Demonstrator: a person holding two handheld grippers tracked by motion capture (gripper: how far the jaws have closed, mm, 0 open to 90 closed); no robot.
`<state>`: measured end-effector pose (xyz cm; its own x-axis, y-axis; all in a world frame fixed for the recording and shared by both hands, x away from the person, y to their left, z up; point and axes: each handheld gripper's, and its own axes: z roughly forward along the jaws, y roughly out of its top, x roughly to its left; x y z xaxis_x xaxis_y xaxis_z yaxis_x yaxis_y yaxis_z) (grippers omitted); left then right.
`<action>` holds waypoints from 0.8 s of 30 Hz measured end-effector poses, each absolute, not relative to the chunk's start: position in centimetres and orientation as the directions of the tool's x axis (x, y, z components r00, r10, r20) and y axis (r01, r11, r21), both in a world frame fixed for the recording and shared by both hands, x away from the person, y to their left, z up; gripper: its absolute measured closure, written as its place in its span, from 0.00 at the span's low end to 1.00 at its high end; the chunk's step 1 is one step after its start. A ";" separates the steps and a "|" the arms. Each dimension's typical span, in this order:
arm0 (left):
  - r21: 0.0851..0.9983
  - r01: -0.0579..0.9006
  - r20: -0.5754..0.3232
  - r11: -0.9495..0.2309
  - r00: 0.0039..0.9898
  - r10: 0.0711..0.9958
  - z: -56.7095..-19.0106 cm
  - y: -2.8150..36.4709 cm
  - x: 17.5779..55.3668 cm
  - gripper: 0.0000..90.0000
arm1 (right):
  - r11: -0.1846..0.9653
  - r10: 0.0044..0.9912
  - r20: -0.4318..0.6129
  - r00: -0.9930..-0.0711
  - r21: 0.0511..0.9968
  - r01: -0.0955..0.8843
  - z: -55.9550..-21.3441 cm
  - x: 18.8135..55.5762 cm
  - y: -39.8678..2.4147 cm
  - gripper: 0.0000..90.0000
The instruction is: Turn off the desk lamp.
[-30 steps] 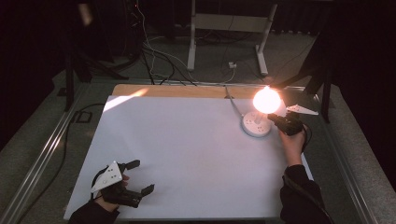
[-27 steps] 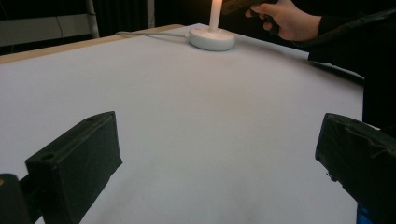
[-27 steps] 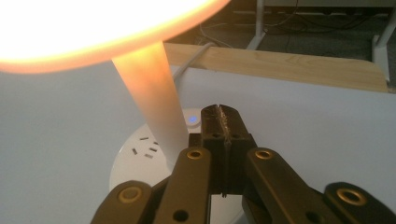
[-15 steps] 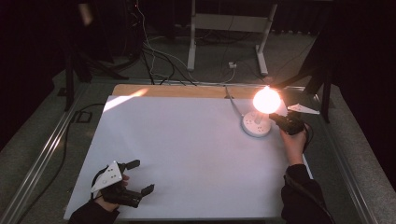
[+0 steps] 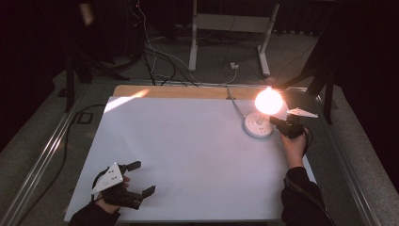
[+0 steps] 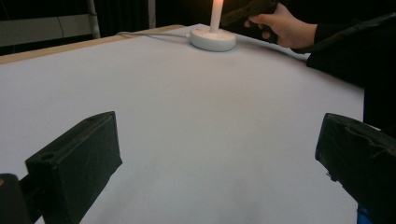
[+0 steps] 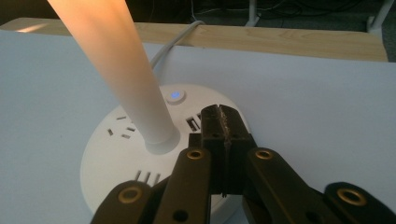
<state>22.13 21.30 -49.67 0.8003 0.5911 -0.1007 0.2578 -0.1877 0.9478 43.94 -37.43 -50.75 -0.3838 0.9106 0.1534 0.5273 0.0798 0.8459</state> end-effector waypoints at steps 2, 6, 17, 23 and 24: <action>0.947 0.260 -0.104 -0.186 0.800 0.591 -49.7 21.3 22.1 0.01 | 0.082 0.908 0.154 -0.389 0.846 0.527 -51.0 43.9 -37.4 1.00; 0.948 0.258 -0.101 -0.188 0.801 0.590 -49.7 21.3 22.1 0.01 | 0.089 0.908 0.151 -0.392 0.842 0.531 -51.2 43.9 -37.1 1.00; 0.949 0.253 -0.096 -0.189 0.802 0.589 -49.6 21.3 22.0 0.01 | 0.102 0.919 0.121 -0.375 0.846 0.524 -51.7 43.7 -36.9 1.00; 0.949 0.252 -0.096 -0.188 0.801 0.591 -49.6 21.3 22.0 0.01 | 0.101 0.916 0.124 -0.381 0.849 0.518 -50.2 43.9 -36.8 1.00; 0.949 0.252 -0.095 -0.190 0.802 0.590 -49.6 21.3 22.0 0.01 | 0.098 0.915 0.127 -0.383 0.850 0.517 -50.0 43.9 -36.8 1.00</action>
<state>22.03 21.31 -49.58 0.8017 0.5902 -0.0949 0.2519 -0.1897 0.9490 43.88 -36.81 -50.03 -0.3829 0.9150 0.1272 0.5173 0.0983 0.8501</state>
